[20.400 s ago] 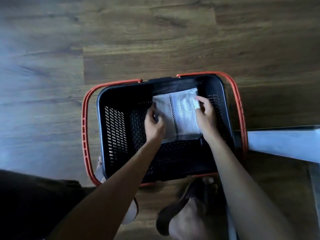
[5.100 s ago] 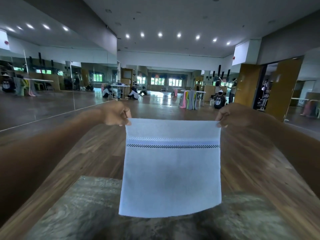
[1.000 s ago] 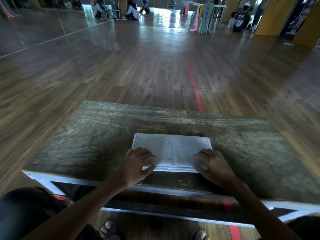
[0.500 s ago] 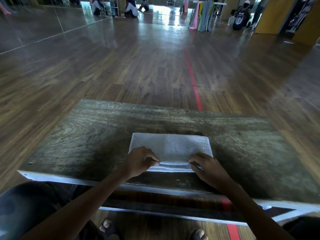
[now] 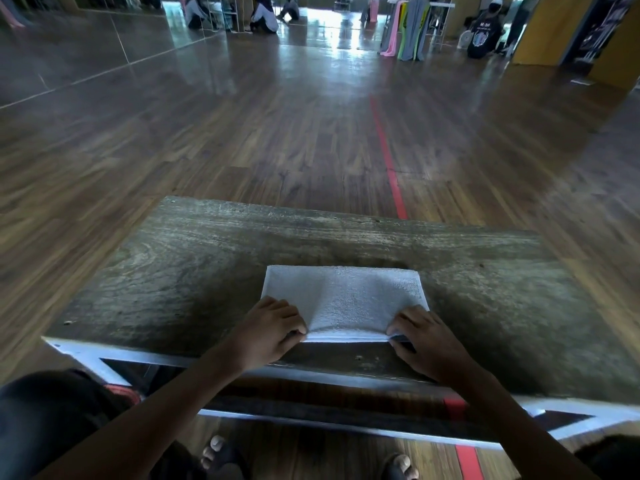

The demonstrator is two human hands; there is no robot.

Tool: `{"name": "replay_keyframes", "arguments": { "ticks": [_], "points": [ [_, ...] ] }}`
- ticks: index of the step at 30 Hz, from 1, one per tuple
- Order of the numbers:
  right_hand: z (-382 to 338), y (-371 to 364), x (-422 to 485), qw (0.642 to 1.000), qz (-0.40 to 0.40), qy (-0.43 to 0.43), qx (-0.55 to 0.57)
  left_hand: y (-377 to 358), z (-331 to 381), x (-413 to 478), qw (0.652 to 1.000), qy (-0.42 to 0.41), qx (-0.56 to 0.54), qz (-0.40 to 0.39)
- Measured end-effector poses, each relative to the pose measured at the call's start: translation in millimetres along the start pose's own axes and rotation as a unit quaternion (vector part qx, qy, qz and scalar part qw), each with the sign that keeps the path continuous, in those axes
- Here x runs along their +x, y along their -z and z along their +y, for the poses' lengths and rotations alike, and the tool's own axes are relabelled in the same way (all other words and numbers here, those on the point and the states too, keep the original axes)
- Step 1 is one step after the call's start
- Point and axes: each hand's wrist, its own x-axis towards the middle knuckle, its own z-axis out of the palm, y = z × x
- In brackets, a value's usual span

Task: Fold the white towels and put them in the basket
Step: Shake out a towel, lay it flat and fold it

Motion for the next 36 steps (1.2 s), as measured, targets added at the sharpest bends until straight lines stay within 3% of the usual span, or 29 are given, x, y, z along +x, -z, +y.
{"name": "replay_keyframes", "arguments": {
  "ticks": [6, 10, 13, 15, 18, 21, 23, 25, 28, 32, 36],
  "points": [
    [-5.3, 4.6, 6.9, 0.998, 0.068, -0.012, 0.010, -2.0, 12.6, -2.2, 0.997, 0.053, -0.014, 0.062],
    [-31.9, -13.6, 18.1, 0.998, 0.001, -0.008, 0.064, -17.9, 42.3, 13.5, 0.994, 0.094, -0.039, -0.042],
    [-37.9, -30.2, 12.0, 0.996, -0.079, 0.044, -0.007, -34.9, 48.1, 9.2, 0.996, 0.039, 0.019, -0.080],
    [-32.9, -29.8, 4.6, 0.991, -0.071, 0.080, -0.082, -37.6, 43.2, 1.6, 0.995, -0.001, 0.057, -0.080],
    [-19.2, -22.4, -7.1, 0.985, -0.063, 0.125, -0.100, -32.7, 29.6, -11.6, 0.994, -0.042, 0.071, -0.075],
    [-5.8, -14.4, -16.8, 0.989, -0.017, 0.149, -0.006, -23.8, 19.9, -24.2, 0.997, -0.059, 0.030, -0.027],
    [-4.2, -5.7, -15.4, 0.990, 0.063, 0.106, 0.074, -16.0, 18.5, -26.3, 0.998, -0.048, -0.021, 0.038],
    [-6.8, 4.2, -1.9, 0.987, 0.118, 0.044, 0.102, -9.4, 18.8, -17.4, 0.993, -0.008, -0.057, 0.099],
    [-15.9, 7.1, 30.1, 0.989, 0.119, -0.022, 0.086, -8.4, 21.8, 10.3, 0.987, 0.086, -0.049, 0.125],
    [-34.7, -16.5, 70.0, 0.995, 0.014, -0.088, 0.038, -18.8, 22.0, 55.1, 0.979, 0.196, -0.041, 0.040],
    [-39.4, -39.9, 85.5, 0.993, -0.063, -0.103, 0.009, -37.8, 20.3, 77.8, 0.967, 0.232, 0.020, -0.103]
  ]
}}
